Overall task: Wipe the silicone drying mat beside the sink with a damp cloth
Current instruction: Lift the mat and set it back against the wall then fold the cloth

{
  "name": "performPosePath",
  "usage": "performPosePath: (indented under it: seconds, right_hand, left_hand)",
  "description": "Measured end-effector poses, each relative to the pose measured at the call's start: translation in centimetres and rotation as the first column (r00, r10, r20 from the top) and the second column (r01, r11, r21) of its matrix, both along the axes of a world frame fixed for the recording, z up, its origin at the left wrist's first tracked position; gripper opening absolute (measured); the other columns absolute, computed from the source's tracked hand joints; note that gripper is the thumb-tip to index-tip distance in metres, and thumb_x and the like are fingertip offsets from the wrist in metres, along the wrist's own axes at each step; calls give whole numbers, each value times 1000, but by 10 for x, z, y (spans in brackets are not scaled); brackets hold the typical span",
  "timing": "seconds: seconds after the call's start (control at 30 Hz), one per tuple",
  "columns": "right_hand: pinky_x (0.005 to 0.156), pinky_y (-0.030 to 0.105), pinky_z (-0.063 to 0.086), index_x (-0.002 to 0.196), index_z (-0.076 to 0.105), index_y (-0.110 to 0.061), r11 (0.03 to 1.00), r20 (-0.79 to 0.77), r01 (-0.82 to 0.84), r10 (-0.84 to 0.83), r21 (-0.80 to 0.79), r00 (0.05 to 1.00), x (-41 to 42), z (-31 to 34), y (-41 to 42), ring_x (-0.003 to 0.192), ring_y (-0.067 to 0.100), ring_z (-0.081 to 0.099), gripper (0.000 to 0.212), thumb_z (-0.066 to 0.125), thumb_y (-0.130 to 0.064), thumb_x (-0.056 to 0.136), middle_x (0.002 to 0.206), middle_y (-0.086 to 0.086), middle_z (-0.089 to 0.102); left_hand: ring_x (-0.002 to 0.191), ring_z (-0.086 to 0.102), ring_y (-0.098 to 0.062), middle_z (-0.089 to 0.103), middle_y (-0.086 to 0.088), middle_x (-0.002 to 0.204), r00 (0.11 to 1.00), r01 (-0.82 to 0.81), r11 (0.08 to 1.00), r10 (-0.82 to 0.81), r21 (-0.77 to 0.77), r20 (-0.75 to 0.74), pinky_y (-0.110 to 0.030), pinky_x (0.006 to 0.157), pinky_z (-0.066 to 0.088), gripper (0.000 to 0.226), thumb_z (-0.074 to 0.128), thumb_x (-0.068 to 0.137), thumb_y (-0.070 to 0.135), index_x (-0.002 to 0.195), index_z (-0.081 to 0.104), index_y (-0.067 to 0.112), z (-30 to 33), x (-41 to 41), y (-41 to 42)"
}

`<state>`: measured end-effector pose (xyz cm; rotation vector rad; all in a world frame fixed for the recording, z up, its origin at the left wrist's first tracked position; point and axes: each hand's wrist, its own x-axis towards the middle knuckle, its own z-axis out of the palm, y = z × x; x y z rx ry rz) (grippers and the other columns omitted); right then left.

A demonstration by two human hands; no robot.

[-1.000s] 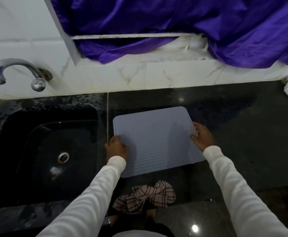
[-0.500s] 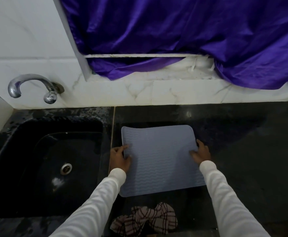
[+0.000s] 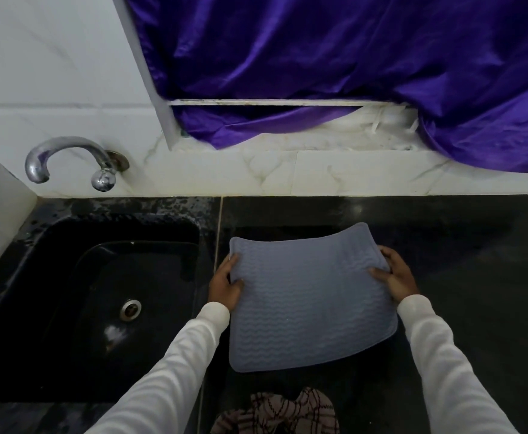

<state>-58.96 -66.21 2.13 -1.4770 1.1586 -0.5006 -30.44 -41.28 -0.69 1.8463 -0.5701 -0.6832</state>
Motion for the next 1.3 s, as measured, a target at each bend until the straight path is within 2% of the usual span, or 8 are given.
performPosePath:
  seconds: [0.07,0.13,0.3,0.4,0.7,0.93,1.1,1.3]
  right_hand:
    - [98,45,46,128,53,-25,1000,33,3,-4,5,999,3,0,-4,114,21,55,53,72,-10,81,129,-1,56]
    - [96,44,47,126,55,-29,999,81,14,-17,38,997,8,2,-8,114,21,56,50,71,-11,82,127,-2,57]
    - [82,32,49,127,53,-27,994,165,33,-50,105,985,27,8,-18,109,17,57,47,67,-11,85,124,-3,57]
    - [88,38,51,126,55,-25,989,209,53,-81,138,974,40,3,-30,113,22,59,47,69,-9,84,126,1,59]
    - [83,33,52,128,54,-24,978,290,81,-135,190,948,93,-6,-71,109,17,61,48,67,-7,86,126,-2,60]
    - [93,46,50,122,57,-23,977,132,163,-181,135,975,106,-43,-98,113,29,58,47,67,-2,82,125,5,60]
    - [88,36,46,128,53,-12,979,-2,183,-183,92,983,108,-46,-101,109,22,54,46,62,4,86,126,7,56]
    - [92,36,44,138,45,-12,987,-124,162,-163,-12,979,105,-47,-95,114,29,53,58,69,-9,86,125,12,55]
  left_hand:
    - [139,33,-14,34,-2,154,999,-8,999,6,-31,-49,-25,113,32,62,52,87,-14,140,50,16,-3,7,0]
    - [140,35,-19,37,-1,153,996,-23,997,17,-68,-85,-39,115,33,60,56,87,-11,137,53,22,-5,13,-4]
    - [138,39,-18,43,4,148,994,-66,990,54,-126,-100,-42,114,35,56,65,86,-2,135,56,24,-5,36,-17]
    - [138,39,-19,42,5,147,991,-84,988,69,-127,-118,-45,113,36,58,66,85,-4,136,55,22,-6,59,-30]
    - [137,42,-20,42,1,150,998,-37,993,31,-114,-48,-42,113,37,64,62,86,-7,138,53,29,-2,125,-87]
    - [139,34,-22,33,-7,154,996,75,997,-76,28,43,-10,100,32,59,58,90,-8,144,41,7,-13,142,-119]
    - [139,37,-24,36,-7,153,994,77,991,-86,114,71,-26,109,32,58,62,89,-3,142,44,13,-37,145,-111]
    - [128,45,-15,45,1,145,956,19,992,-56,129,287,-31,107,37,57,67,89,15,141,47,25,-43,137,-102]
